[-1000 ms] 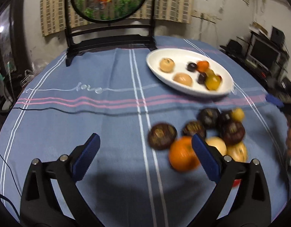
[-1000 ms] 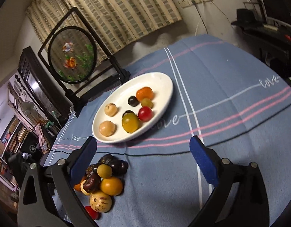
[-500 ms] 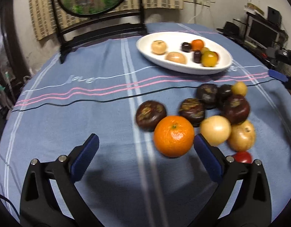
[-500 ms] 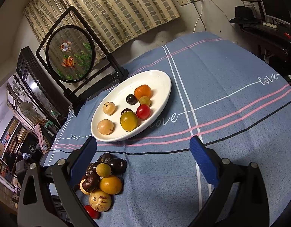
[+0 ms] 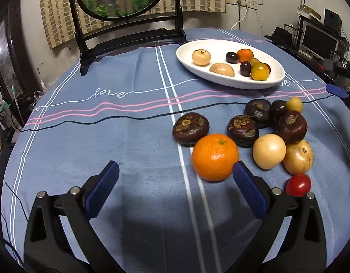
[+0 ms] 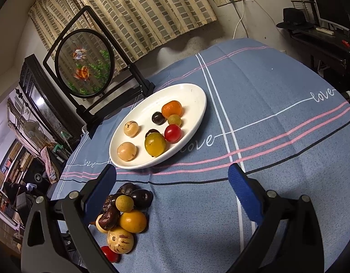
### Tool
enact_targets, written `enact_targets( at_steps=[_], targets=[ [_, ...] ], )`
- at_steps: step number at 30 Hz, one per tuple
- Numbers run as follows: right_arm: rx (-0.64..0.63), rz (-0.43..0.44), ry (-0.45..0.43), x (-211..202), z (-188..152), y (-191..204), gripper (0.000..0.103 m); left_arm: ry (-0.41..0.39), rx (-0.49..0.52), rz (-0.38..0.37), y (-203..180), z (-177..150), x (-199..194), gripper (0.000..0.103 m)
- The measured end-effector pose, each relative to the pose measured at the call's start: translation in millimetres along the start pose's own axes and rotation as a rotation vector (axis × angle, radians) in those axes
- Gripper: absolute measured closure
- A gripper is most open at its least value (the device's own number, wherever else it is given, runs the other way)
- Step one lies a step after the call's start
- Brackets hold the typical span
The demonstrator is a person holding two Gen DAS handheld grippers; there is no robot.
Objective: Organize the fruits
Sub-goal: 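Grasp the orange from the pile with the left tool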
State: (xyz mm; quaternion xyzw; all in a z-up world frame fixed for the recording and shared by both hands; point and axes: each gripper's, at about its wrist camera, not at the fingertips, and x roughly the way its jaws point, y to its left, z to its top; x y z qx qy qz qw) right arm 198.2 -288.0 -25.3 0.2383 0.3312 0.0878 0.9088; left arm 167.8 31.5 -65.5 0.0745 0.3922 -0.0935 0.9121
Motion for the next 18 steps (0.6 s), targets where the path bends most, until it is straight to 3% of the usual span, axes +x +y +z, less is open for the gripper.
enact_targets(
  at_steps=[10,12,14,18],
  targets=[
    [0.000,-0.004,0.023,5,-2,1,0.004,-0.013,0.051,0.013,-16,4,7,0.004],
    [-0.001,-0.005,0.025,5,-2,1,0.004,0.006,0.044,-0.009,-15,5,12,0.012],
    [-0.001,-0.003,0.023,4,-3,1,0.004,0.033,0.032,-0.060,-15,4,16,0.031],
    [-0.002,0.001,0.025,5,-3,2,0.004,0.038,0.041,-0.119,-20,3,17,0.049]
  ],
)
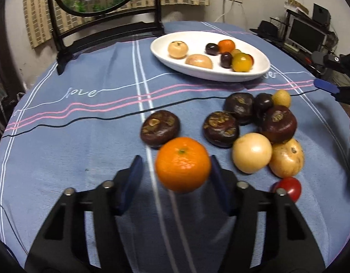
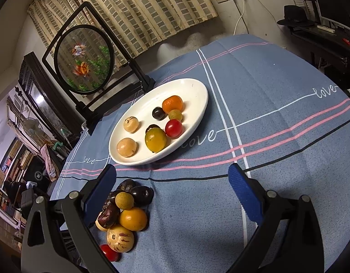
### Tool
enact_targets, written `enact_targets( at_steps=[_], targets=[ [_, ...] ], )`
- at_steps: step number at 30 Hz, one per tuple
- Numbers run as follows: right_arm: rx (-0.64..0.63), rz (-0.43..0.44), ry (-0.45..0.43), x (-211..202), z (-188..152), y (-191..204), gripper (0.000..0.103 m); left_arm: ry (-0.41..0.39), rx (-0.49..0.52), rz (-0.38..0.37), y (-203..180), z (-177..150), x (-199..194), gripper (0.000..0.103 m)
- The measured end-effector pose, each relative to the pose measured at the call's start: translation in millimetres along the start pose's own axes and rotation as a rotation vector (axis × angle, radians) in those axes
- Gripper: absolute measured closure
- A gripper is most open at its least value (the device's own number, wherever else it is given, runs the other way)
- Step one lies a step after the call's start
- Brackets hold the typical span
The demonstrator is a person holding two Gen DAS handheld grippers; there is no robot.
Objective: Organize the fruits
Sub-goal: 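Grasp the orange from the pile with the left tool, then grasp a dark purple plum with the right tool and carry it onto the plate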
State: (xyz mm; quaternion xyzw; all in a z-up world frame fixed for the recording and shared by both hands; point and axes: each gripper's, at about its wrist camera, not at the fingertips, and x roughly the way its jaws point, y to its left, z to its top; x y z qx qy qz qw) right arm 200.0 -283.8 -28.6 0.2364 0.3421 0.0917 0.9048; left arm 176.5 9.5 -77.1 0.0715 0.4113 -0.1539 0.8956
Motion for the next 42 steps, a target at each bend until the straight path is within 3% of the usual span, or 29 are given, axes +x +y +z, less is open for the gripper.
enact_targets(
  at_steps=[1,6,9,10,12,14,22,32,39,42],
  targets=[
    [-0.002,0.003,0.001,0,-1,1,0.004,-0.002,0.000,-0.020,0,0,0,0.056],
    [-0.050,0.058,0.013,-1,-5,13,0.004,-0.003,-0.007,-0.034,-1,-1,1,0.056],
    [-0.189,0.097,0.018,-3,-17,40,0.004,-0.008,-0.026,-0.014,4,-1,0,0.056],
    [-0.268,0.101,0.016,-4,-25,54,0.007,-0.014,-0.037,0.004,7,-1,-2,0.056],
    [-0.413,0.093,0.027,-3,-43,79,0.025,-0.029,-0.061,0.020,14,0,-5,0.056],
    [-0.472,0.091,0.057,2,-55,89,0.040,-0.029,-0.082,0.017,18,0,-6,0.056],
    [-0.602,0.044,0.112,26,-80,112,0.049,-0.008,-0.073,0.010,16,0,-1,0.056],
    [-0.621,0.014,0.118,46,-78,117,0.060,0.005,-0.075,-0.021,16,-1,2,0.056],
    [-0.566,0.050,0.094,28,-74,109,0.061,-0.020,-0.080,-0.037,16,-1,-3,0.056],
    [-0.516,0.062,0.037,11,-64,101,0.061,-0.051,-0.079,-0.045,14,7,-11,0.056]
  ],
)
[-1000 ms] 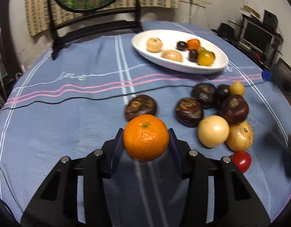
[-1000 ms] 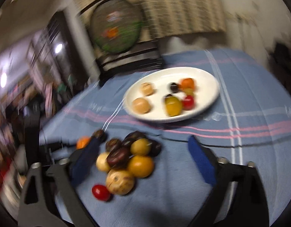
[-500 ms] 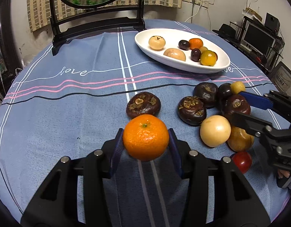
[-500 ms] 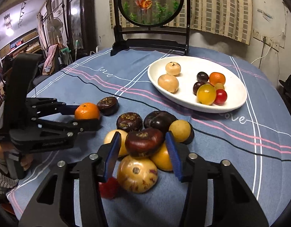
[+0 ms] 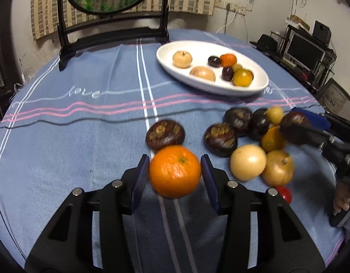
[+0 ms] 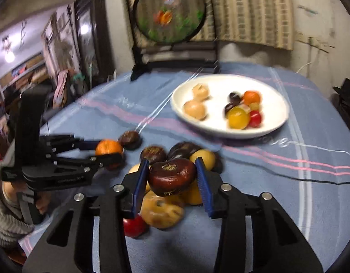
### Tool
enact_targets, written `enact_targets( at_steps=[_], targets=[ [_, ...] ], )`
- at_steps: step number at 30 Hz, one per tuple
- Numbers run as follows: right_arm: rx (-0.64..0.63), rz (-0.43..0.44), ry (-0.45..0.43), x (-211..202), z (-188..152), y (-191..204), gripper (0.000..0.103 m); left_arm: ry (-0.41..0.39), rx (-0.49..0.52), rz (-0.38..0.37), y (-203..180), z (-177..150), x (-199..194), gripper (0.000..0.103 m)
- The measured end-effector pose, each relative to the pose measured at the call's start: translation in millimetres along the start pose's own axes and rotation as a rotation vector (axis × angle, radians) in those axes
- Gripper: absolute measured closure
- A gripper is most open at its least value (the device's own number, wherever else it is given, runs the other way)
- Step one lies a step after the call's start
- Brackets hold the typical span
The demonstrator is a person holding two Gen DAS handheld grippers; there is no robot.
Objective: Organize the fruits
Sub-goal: 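Grasp a dark purple plum with the right tool and carry it onto the plate, then carry the orange onto the plate and open the left tool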
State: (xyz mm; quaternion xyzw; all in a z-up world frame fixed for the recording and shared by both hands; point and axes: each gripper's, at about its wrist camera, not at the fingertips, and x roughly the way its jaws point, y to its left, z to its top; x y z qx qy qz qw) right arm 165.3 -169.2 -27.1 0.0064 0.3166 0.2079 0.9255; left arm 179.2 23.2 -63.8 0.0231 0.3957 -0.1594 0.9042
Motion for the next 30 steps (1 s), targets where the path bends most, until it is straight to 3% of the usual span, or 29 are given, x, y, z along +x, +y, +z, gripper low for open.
enact_targets(
  at_steps=[8,15,18,21,25,30],
  targets=[
    [0.182,-0.051,-0.139,-31,64,-72,0.061,-0.082,0.042,0.006,-16,84,-1,0.056],
    [0.203,-0.073,-0.101,23,96,-99,0.061,-0.040,0.050,-0.028,-26,133,51,0.056],
    [0.232,-0.025,-0.083,32,88,-102,0.061,-0.025,0.051,-0.069,-16,119,39,0.056],
    [0.222,-0.010,-0.080,28,86,-101,0.061,-0.022,0.121,-0.005,-9,83,10,0.043],
    [0.211,0.010,-0.079,26,86,-92,0.061,0.014,0.137,0.039,0,37,-14,0.041],
    [0.205,0.020,-0.089,23,87,-89,0.061,0.088,0.109,0.031,2,8,5,0.039]
  ],
)
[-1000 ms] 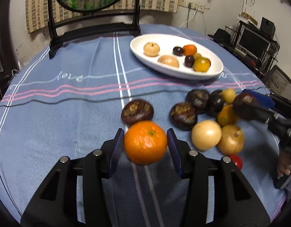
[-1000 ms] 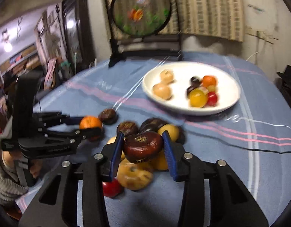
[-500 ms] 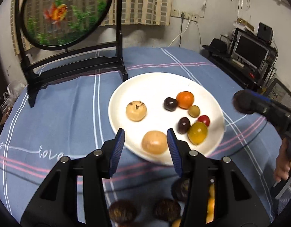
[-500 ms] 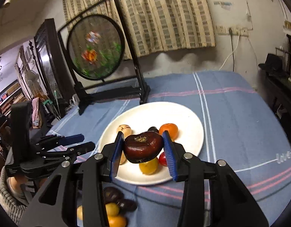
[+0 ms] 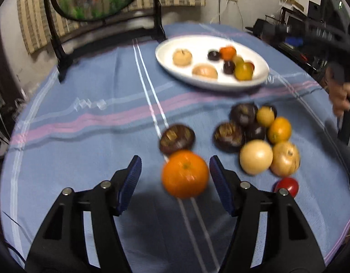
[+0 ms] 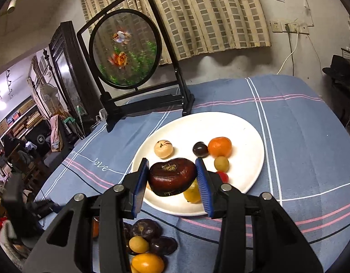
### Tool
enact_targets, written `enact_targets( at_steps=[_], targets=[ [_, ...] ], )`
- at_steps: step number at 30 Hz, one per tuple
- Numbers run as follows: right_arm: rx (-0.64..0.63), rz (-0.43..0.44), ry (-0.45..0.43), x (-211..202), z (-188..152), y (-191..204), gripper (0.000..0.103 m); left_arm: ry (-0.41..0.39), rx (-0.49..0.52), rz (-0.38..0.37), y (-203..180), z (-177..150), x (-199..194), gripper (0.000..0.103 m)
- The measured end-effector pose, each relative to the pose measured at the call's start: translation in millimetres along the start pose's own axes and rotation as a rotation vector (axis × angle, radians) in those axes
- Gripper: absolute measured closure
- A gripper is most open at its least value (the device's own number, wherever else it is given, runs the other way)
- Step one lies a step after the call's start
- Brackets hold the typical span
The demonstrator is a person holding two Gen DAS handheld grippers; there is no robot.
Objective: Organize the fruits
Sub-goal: 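Carry the orange onto the plate and open the left tool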
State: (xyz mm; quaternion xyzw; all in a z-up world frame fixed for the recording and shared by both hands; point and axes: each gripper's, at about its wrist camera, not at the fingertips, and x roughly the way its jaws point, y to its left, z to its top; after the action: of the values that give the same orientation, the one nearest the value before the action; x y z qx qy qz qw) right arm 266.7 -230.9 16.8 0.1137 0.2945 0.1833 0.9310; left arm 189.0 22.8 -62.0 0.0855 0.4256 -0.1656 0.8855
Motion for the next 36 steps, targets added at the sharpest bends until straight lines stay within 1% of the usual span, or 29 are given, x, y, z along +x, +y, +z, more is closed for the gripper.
enact_targets(
  at_steps=[1,2,3,4,6,7,8,9,11,12,14,17,19,21,24,26,28,30,32,36],
  targets=[
    [0.000,0.001,-0.003,-1,0,0,0.061,0.007,0.007,-0.002,-3,-2,6,0.039],
    [0.001,0.002,-0.004,-2,-1,0,0.061,0.010,0.017,0.000,-6,-5,9,0.044],
    [0.002,0.003,-0.003,-2,-1,-1,0.061,0.024,0.030,0.010,-9,-6,16,0.052],
    [0.002,0.003,-0.001,-2,-1,-1,0.061,0.024,0.031,0.009,-9,-8,18,0.056],
    [-0.001,0.023,0.017,-1,-3,-2,0.061,0.019,0.019,-0.009,-6,-8,17,0.056],
    [-0.018,0.068,0.064,2,-6,1,0.061,0.018,0.014,-0.016,-5,-7,19,0.056],
    [-0.035,0.102,0.092,3,-10,6,0.061,0.015,0.010,-0.019,-4,-8,19,0.056],
    [-0.059,0.118,0.102,1,-16,12,0.061,0.008,0.006,-0.020,-3,-9,18,0.057],
    [-0.151,0.110,0.131,-2,-38,33,0.061,-0.004,0.011,-0.012,-5,-12,17,0.057],
    [-0.165,0.106,0.135,-3,-44,38,0.061,-0.011,0.010,-0.010,-5,-13,16,0.057],
    [-0.189,0.092,0.133,-8,-60,48,0.061,-0.024,-0.001,-0.019,-4,-12,13,0.057],
    [-0.242,0.056,0.101,-15,-71,60,0.061,-0.058,-0.017,-0.033,-1,-6,3,0.057],
    [-0.255,0.047,0.084,-17,-70,64,0.061,-0.076,-0.023,-0.041,1,7,-2,0.058],
    [-0.251,0.028,0.077,-16,-65,62,0.061,-0.098,-0.021,-0.038,0,28,-4,0.058],
    [-0.205,-0.025,0.051,-8,-39,41,0.061,-0.140,-0.007,-0.044,-5,72,-2,0.057],
    [-0.147,-0.050,0.028,-1,-17,20,0.061,-0.152,0.004,-0.047,-10,102,7,0.057],
    [-0.105,-0.091,0.003,9,0,0,0.061,-0.140,-0.001,-0.051,-13,132,28,0.057],
    [-0.068,-0.104,0.012,24,10,-18,0.061,-0.105,-0.015,-0.069,-14,149,51,0.057],
    [-0.046,-0.114,0.015,36,11,-29,0.061,-0.068,-0.026,-0.081,-17,160,75,0.057],
    [0.003,-0.108,0.024,55,12,-44,0.060,-0.035,-0.038,-0.123,-26,167,102,0.057]
  ],
)
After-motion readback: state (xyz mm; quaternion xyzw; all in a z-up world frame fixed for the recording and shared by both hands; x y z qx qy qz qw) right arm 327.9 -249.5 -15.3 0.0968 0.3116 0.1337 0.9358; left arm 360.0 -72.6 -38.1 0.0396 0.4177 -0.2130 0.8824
